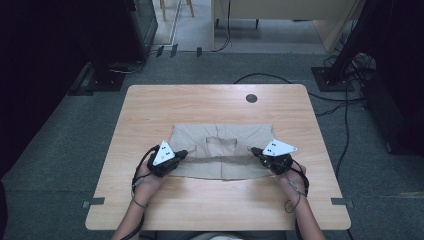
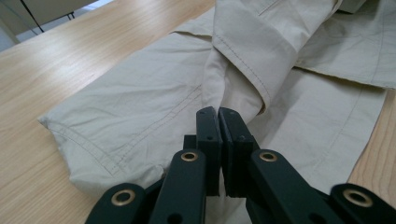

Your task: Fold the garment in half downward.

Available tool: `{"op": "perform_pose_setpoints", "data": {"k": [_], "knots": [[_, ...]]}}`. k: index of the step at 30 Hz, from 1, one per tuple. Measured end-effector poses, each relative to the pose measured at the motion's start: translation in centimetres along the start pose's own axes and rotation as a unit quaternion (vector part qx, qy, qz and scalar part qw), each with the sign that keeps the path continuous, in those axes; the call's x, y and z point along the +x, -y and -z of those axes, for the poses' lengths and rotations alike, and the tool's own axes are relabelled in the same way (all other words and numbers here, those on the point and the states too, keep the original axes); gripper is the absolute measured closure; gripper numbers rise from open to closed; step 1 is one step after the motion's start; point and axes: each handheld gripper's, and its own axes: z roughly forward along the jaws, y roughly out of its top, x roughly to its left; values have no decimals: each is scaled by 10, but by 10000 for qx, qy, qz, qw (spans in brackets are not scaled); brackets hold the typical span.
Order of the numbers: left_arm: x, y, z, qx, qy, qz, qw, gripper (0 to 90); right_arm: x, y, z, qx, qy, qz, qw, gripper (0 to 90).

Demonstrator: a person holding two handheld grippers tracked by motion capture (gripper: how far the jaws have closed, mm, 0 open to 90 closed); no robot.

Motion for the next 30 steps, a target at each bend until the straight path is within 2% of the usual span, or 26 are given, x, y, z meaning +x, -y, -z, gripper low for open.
{"op": "perform_pose_setpoints", "data": {"k": [5,6,7,8,10,12,13,16,17,19,20,22,23,25,27,30], "knots": [[2,2,1,-36,117,95,9999,830,-2,3,1,78,-272,39,9996,801],[2,3,0,-32,205,96,9997,805,-3,3,1,131,-327,14,9994,785],[2,3,0,-60,220,71,9997,747,-4,4,2,133,-346,-7,9993,740],[2,3,0,-60,220,71,9997,725,-4,4,2,133,-346,-7,9993,740],[2,3,0,-147,185,76,9997,691,-6,4,5,53,-493,-34,9988,693],[3,2,3,-309,138,121,9994,607,-8,4,9,-37,-478,-6,9989,657],[5,2,4,-397,178,185,9989,606,-9,4,12,-99,-473,-30,9988,623],[8,1,7,-542,162,330,9979,561,-16,5,19,-287,-422,-201,9985,592],[8,1,7,-550,130,346,9978,537,-18,5,22,-333,-281,-258,9987,588],[10,3,6,-531,54,395,9978,525,-24,8,26,-430,-243,-462,9977,585],[11,4,5,-523,10,403,9978,504,-27,9,28,-439,-108,-542,9975,586],[12,5,3,-494,-70,428,9978,499,-33,13,29,-393,25,-695,9968,588],[12,5,3,-487,-110,430,9978,469,-36,16,29,-342,155,-789,9962,603],[13,6,3,-521,-183,464,9974,429,-42,21,28,-261,230,-1033,9940,602],[15,6,3,-553,-207,491,9970,402,-47,27,26,-181,262,-1256,9916,605],[16,7,3,-485,-206,462,9975,386,-49,32,22,-66,220,-1353,9905,604]]}}
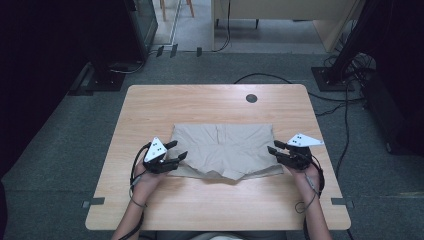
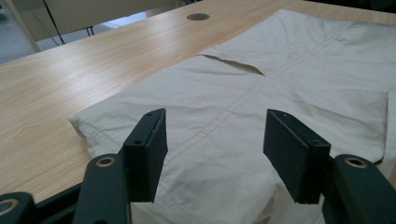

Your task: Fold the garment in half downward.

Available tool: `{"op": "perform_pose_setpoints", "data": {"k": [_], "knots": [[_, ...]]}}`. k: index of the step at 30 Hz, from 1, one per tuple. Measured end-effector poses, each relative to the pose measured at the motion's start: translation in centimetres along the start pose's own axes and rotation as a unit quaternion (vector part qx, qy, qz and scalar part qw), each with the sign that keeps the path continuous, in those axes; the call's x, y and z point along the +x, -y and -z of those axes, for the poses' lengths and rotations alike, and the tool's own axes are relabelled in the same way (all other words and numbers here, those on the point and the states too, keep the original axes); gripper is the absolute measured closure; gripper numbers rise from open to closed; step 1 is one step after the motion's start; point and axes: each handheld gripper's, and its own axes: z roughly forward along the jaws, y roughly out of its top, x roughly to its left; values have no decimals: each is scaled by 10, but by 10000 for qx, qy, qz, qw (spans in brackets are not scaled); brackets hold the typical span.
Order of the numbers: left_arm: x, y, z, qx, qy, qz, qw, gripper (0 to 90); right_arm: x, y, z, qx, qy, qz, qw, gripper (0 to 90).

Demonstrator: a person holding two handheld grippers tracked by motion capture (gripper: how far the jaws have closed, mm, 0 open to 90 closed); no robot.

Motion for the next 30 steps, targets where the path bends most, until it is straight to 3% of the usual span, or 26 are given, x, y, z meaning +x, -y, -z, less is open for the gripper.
{"op": "perform_pose_setpoints", "data": {"k": [6,11,14,16,21,27,30], "knots": [[0,5,-4,313,117,-149,9993,386,0,8,-11,342,-105,57,9993,558],[2,9,-8,612,181,-133,9979,386,-1,15,-19,565,-159,79,9982,537],[4,10,-7,668,212,-114,9975,385,-1,18,-23,696,-167,134,9973,519],[5,11,-7,763,225,-117,9968,385,0,21,-26,860,-142,283,9958,509],[5,10,-9,1014,338,-150,9942,363,0,19,-24,790,-129,261,9965,489],[7,6,-6,705,324,-21,9970,302,9,8,-21,434,-307,189,9984,440],[13,2,-1,473,338,223,9981,299,14,6,-23,359,-369,155,9986,418]]}}
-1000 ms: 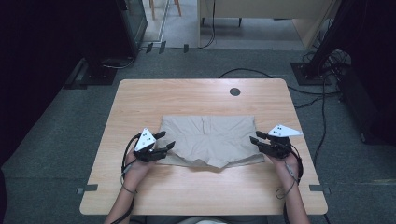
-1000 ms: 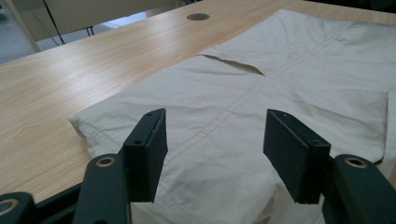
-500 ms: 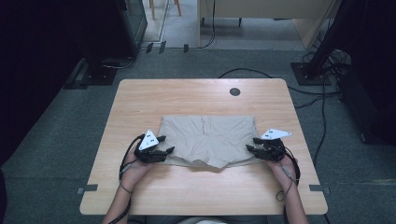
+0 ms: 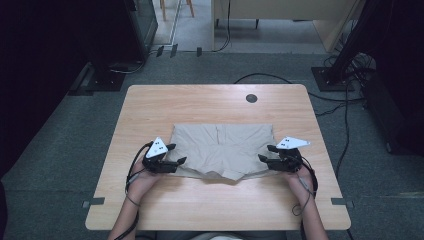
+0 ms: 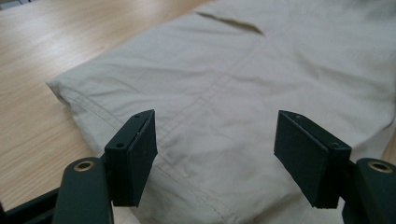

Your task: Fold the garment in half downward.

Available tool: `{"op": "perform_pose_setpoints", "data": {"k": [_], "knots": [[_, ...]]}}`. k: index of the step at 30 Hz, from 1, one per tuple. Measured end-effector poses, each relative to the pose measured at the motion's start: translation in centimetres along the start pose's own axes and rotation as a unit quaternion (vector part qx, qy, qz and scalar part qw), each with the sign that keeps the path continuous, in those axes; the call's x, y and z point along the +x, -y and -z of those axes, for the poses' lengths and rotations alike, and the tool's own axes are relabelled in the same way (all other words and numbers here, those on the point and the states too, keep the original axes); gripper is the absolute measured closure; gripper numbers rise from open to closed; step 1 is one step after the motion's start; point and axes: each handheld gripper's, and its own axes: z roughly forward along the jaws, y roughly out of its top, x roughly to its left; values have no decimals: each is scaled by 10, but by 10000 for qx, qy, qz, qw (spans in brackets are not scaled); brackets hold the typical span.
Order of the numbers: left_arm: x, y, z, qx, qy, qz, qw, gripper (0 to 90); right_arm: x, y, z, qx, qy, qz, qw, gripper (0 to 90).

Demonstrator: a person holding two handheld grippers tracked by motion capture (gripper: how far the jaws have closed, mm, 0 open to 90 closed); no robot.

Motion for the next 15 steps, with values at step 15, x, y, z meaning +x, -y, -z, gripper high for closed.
{"op": "perform_pose_setpoints", "data": {"k": [15], "knots": [[12,-1,-2,93,-193,259,9994,284,21,-8,-27,-23,-323,-307,9990,302]]}}
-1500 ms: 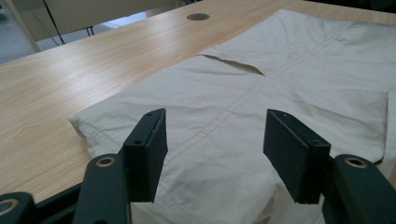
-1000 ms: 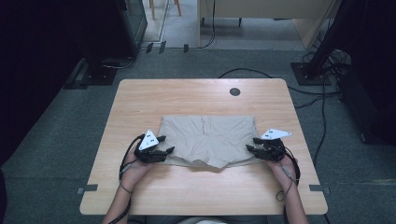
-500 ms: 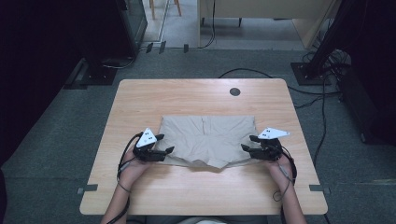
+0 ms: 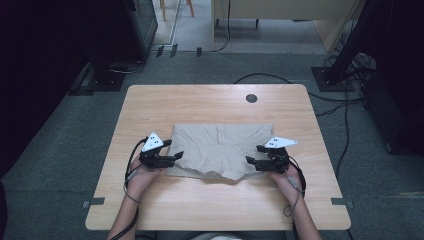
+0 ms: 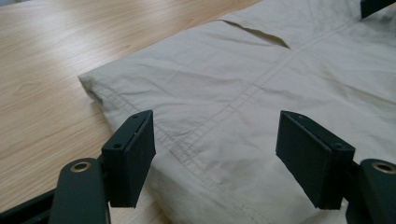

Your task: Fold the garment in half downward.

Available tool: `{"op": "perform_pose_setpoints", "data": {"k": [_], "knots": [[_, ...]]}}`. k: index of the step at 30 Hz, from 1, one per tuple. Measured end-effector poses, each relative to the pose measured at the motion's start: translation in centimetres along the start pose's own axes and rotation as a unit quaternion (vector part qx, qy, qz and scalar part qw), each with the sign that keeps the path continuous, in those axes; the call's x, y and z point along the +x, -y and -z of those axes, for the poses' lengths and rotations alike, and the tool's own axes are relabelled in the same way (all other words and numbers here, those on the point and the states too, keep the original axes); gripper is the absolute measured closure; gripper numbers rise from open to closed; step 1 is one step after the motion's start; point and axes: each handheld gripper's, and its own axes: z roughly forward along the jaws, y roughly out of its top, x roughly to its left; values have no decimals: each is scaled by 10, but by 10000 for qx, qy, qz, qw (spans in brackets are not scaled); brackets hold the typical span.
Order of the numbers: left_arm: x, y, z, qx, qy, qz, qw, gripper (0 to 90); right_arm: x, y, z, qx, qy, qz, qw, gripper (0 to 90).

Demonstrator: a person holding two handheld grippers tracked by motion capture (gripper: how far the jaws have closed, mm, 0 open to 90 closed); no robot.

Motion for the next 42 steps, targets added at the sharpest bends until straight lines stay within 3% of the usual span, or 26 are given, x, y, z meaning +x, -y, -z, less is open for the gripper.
{"op": "perform_pose_setpoints", "data": {"k": [15,17,19,23,26,30,42], "knots": [[4,0,-3,146,50,90,9998,284,20,-4,-27,148,115,128,9997,244],[5,1,-3,176,53,117,9998,284,23,-4,-30,257,135,237,9993,244],[5,1,-3,197,59,115,9997,284,28,-3,-33,391,233,500,9977,244],[5,1,-3,200,57,101,9997,284,28,-2,-33,474,209,644,9966,247],[6,1,-3,195,58,108,9997,284,27,-2,-32,514,175,573,9969,247],[6,1,-3,208,52,113,9997,284,27,-6,-30,350,100,374,9986,245],[6,1,-3,269,-27,13,9996,284,41,-18,-44,237,-107,353,9990,214]]}}
